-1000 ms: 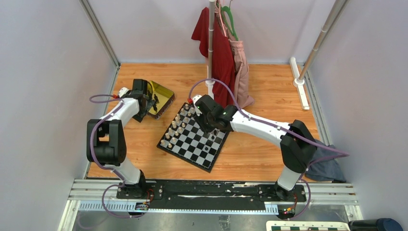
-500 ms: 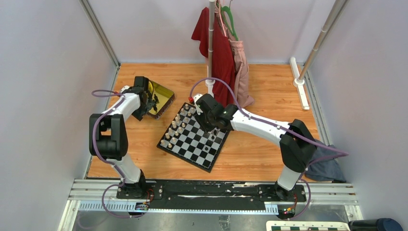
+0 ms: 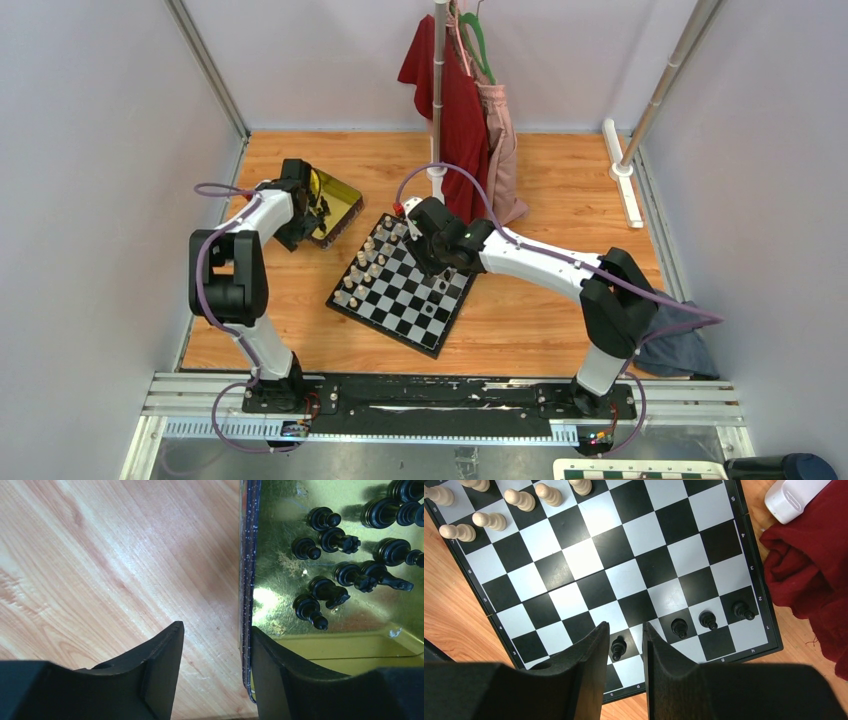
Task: Set up the chess pieces on the board
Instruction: Pick up the storage box at the center of the board.
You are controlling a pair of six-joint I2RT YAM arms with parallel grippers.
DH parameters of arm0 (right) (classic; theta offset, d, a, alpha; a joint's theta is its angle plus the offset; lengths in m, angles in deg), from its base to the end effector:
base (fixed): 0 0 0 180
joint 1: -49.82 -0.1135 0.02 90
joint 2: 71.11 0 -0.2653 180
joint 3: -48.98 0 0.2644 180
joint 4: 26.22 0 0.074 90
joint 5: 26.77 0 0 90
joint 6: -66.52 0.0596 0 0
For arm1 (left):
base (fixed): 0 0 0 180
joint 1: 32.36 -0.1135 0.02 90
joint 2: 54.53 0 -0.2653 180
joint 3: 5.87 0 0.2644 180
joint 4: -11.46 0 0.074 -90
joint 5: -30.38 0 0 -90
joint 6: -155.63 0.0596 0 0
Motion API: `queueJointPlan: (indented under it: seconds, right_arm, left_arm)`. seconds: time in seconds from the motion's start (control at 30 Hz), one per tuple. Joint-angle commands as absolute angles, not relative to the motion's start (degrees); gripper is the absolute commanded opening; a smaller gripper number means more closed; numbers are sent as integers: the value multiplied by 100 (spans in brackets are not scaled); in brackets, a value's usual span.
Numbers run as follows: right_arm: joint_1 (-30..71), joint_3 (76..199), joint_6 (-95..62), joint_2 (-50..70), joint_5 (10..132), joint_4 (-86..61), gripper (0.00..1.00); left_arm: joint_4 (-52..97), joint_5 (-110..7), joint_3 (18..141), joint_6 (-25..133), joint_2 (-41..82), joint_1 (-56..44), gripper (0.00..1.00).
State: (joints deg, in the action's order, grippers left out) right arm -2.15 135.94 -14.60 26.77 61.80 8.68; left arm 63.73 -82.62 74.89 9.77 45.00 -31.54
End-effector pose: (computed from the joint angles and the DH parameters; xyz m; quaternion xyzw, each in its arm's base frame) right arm 0.2532 0.3213 0.2304 -0.3359 0.8635 0.1805 0.3301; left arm 0.3564 0.0182 0.1682 -0.4757 0.8420 0.0965 0.2354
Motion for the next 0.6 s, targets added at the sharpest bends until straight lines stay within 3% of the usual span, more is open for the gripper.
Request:
queueJointPlan:
  seconds: [0.0, 0.43, 0.57]
  right_arm:
    - [-147, 13486, -1395, 2587, 6235, 820, 35]
    - [-125, 13372, -1352, 2535, 6235, 712, 35]
    - [-129, 13331, -1350, 2487, 6234, 712, 35]
  left_arm:
    - [6535, -8394, 7679, 1055, 4658, -3219, 51]
    - [6682, -8501, 7730, 1126, 4720, -3219, 40]
    - [6747, -8602, 7747, 1192, 4772, -3219, 23]
